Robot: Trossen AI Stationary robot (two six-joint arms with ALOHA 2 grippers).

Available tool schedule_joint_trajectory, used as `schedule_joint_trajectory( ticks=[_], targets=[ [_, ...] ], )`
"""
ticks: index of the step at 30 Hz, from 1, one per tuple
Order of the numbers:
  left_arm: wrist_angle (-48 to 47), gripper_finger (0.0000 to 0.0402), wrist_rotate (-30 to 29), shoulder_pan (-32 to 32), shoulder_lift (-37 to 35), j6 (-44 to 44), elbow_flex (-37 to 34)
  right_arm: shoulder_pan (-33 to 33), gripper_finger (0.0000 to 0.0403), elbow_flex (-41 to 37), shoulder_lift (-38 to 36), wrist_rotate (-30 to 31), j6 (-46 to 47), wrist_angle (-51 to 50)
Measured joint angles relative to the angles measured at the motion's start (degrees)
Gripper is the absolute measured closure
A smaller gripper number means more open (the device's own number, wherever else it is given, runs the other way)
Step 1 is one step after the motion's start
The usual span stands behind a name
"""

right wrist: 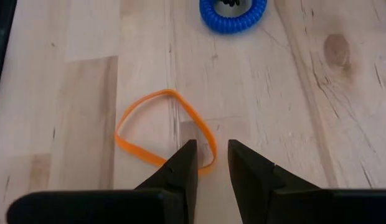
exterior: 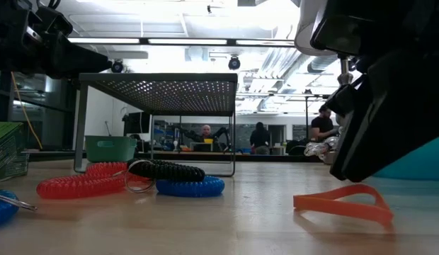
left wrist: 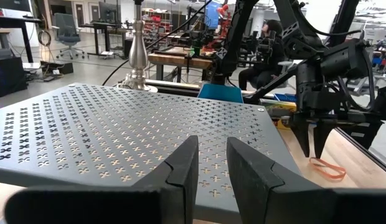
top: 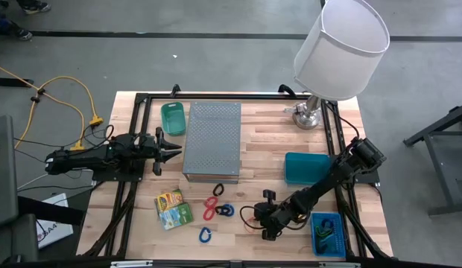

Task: Pick & Place Office Desk Supplies
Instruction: Put the orange rubberband into the blue basket

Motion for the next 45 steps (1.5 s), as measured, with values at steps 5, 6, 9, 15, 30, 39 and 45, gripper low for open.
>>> schedule_joint_trajectory(
  ticks=[5,6,9,15,30,39,45],
  targets=[
    [0.0,0.0323,0.0,0.0,0.0,0.0,0.0,0.0,0.0324,0.0,0.9,-0.7,0.3,0.6],
    [0.0,0.0323,0.0,0.0,0.0,0.0,0.0,0.0,0.0324,0.0,1.2,-1.1,0.3,0.4],
    [0.0,0.0323,0.0,0.0,0.0,0.0,0.0,-0.3,0.0324,0.0,2.3,-2.3,1.6,0.8],
    [0.0,0.0323,0.0,0.0,0.0,0.0,0.0,-0.3,0.0324,0.1,2.4,-2.4,1.4,1.2],
    [0.0,0.0323,0.0,0.0,0.0,0.0,0.0,-0.6,0.0324,0.0,2.3,1.9,-0.5,0.8],
    [0.0,0.0323,0.0,0.0,0.0,0.0,0.0,-0.7,0.0324,-0.1,2.2,0.7,-1.3,0.8],
    [0.0,0.0323,0.0,0.0,0.0,0.0,0.0,-0.2,0.0324,-0.1,2.1,0.1,-0.3,0.9]
  ],
)
